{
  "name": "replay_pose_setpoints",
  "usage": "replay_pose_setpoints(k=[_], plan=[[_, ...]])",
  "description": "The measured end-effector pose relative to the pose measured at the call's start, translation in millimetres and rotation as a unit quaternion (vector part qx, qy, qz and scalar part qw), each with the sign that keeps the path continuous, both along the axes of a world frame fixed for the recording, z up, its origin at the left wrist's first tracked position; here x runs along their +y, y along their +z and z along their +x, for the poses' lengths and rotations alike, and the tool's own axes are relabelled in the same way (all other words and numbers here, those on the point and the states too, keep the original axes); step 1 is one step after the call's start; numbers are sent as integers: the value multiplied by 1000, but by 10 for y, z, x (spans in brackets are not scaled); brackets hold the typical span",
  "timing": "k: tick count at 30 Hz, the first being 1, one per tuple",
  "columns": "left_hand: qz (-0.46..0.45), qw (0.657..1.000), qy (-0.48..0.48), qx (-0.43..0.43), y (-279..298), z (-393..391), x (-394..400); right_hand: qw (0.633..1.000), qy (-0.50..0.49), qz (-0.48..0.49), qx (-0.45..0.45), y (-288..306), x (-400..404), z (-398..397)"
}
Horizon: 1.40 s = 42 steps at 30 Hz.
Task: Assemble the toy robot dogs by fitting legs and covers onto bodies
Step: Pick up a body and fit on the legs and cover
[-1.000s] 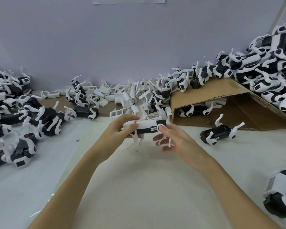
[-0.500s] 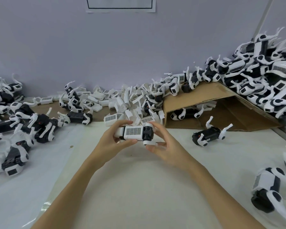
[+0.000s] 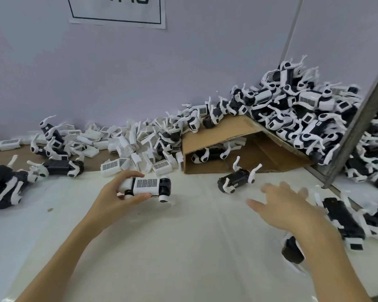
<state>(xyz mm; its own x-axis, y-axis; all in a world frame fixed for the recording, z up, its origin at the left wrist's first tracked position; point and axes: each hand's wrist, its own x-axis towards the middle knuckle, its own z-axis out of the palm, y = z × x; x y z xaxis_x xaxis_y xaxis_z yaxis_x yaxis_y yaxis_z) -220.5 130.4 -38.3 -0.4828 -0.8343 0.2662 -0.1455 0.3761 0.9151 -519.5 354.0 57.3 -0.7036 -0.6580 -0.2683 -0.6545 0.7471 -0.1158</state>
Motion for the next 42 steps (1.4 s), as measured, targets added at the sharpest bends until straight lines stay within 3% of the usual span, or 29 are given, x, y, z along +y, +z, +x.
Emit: replay_pose_setpoints(k=[3, 5, 10, 18, 20, 23, 26, 30, 36, 40, 42], plan=[[-9, 1000, 3, -2, -1, -9, 7, 996, -15, 86, 22, -193, 103, -61], [-12, 1000, 1, -3, -5, -3, 2, 995, -23, 87, 46, -296, 50, -71], [-12, 1000, 9, -20, -28, 17, -20, 997, -37, -55, 26, -326, -211, -242], [10, 1000, 17, -3, -31, -12, -17, 984, 36, -166, 63, -163, -757, -77], [14, 1000, 14, 11, -17, -50, 38, 960, 82, -263, 48, -61, -812, 30], [2, 1000, -14, 24, 5, -107, 123, 877, 228, -418, -69, 73, -921, 279], [-23, 999, -45, 19, 42, -128, 172, 807, 347, -446, -174, 79, -1132, 571], [-14, 995, -94, 18, 103, -78, 191, 760, 370, -445, -296, -47, -1480, 891], [50, 994, -54, 85, 124, -157, 256, 803, 317, -403, -304, -27, -1758, 852], [138, 980, 25, 142, 94, -273, 285, 861, 253, -437, -60, -47, -1647, 901], [136, 980, 25, 146, 79, -277, 287, 885, 247, -394, -13, -24, -1486, 1000]])
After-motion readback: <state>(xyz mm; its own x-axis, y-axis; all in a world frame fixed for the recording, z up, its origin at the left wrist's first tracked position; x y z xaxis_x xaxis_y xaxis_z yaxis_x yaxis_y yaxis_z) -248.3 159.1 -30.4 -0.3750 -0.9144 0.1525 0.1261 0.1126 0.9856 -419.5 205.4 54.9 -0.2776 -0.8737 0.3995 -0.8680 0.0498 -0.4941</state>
